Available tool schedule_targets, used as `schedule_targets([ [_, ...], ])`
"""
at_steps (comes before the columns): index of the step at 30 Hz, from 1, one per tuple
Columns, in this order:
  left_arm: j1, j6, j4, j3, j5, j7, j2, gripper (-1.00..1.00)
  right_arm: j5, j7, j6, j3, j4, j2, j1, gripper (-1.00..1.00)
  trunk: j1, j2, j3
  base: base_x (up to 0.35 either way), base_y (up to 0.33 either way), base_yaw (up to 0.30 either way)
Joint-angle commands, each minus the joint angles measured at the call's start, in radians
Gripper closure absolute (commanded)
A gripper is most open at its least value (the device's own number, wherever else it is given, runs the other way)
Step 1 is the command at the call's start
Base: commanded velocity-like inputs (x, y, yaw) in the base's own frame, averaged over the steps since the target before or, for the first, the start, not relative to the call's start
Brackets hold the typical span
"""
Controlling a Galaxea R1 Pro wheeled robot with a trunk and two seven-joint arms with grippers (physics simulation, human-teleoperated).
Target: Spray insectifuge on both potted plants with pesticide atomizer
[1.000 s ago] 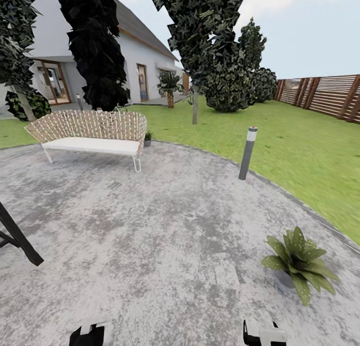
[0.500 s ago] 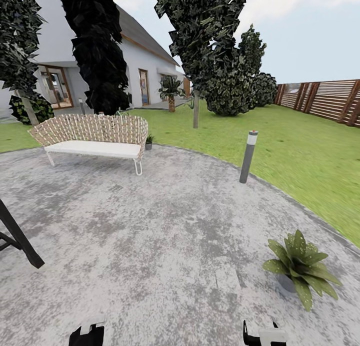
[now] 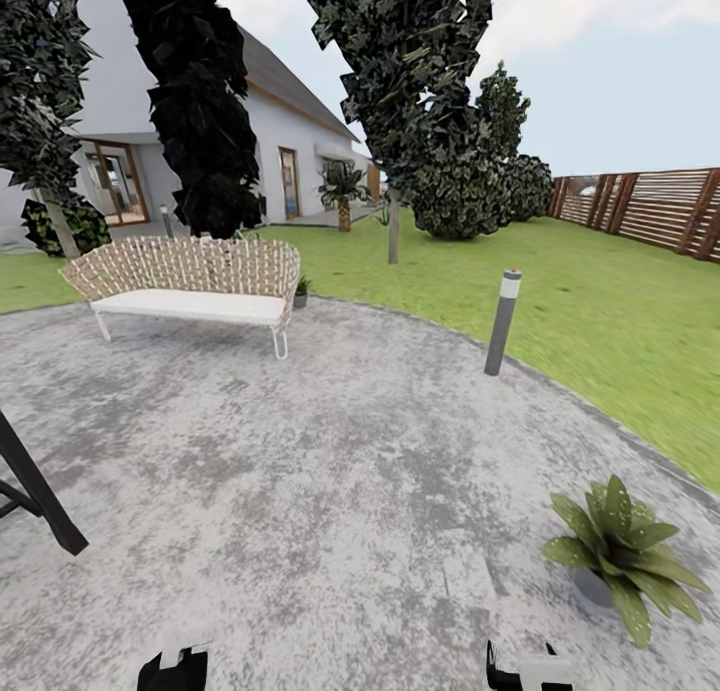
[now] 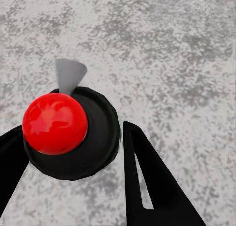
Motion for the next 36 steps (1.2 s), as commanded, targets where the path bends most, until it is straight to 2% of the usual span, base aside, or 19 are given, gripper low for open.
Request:
schedule_targets([
  [1, -0.001, -0.004, 0.002, 0.004, -0.011, 0.005, 0.000, 1.00, -0.001, -0.008, -0.001, 0.008, 0.000, 0.000, -0.001, -1.00, 0.000, 0.000, 0.001, 0.238, 0.220, 0.000],
  [9, -0.001, -0.004, 0.002, 0.004, -0.012, 0.005, 0.000, 1.00, -0.001, -0.008, -0.001, 0.008, 0.000, 0.000, 0.000, -1.00, 0.000, 0.000, 0.011, 0.240, 0.223, 0.000],
  [15, -0.001, -0.004, 0.002, 0.004, -0.012, 0.005, 0.000, 1.00, -0.001, -0.008, -0.001, 0.008, 0.000, 0.000, 0.000, -1.00, 0.000, 0.000, 0.012, 0.240, 0.223, -0.018],
  [22, -0.001, -0.004, 0.002, 0.004, -0.013, 0.005, 0.000, 1.00, -0.001, -0.009, -0.001, 0.008, 0.000, 0.001, 0.000, -1.00, 0.000, 0.000, 0.012, 0.240, 0.223, -0.211],
  [36, -0.001, -0.004, 0.002, 0.004, -0.016, 0.005, 0.001, 1.00, -0.003, -0.011, -0.001, 0.008, -0.001, 0.003, 0.000, -1.00, 0.000, 0.000, 0.012, 0.240, 0.223, -0.026],
])
